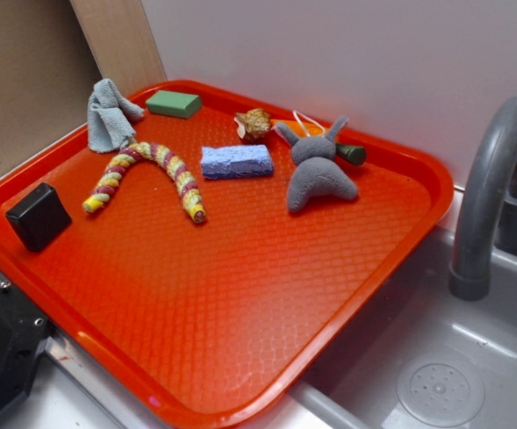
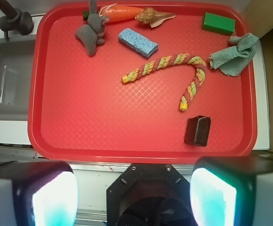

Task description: Grab the black box.

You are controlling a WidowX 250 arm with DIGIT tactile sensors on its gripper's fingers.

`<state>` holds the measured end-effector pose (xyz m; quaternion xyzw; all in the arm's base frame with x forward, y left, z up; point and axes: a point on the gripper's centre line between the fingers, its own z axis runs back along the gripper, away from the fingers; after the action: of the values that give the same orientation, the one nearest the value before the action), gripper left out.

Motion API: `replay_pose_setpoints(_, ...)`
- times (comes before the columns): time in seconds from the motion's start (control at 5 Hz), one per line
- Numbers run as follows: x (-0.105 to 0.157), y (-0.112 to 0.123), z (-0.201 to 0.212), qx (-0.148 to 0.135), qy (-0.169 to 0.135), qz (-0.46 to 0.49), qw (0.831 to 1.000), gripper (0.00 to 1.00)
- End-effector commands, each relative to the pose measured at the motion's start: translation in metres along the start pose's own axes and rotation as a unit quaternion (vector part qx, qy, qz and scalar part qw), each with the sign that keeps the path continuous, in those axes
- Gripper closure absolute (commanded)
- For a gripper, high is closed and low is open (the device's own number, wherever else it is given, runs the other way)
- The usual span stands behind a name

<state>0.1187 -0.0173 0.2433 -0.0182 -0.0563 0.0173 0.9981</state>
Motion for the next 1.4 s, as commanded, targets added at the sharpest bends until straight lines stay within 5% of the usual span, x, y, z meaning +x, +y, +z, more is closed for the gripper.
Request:
replay_pose_setpoints(0.0, 0.000, 0.000, 0.000, 0.000, 0.000, 0.000, 1.000, 0.00)
replay_pose_setpoints(0.6, 0.027, 0.083, -0.056, 0.001, 0.004, 0.116, 0.993, 0.00)
replay_pose_setpoints(1.2, 0.006, 0.103, -0.128, 0.076, 0.023, 0.119, 0.990, 0.00)
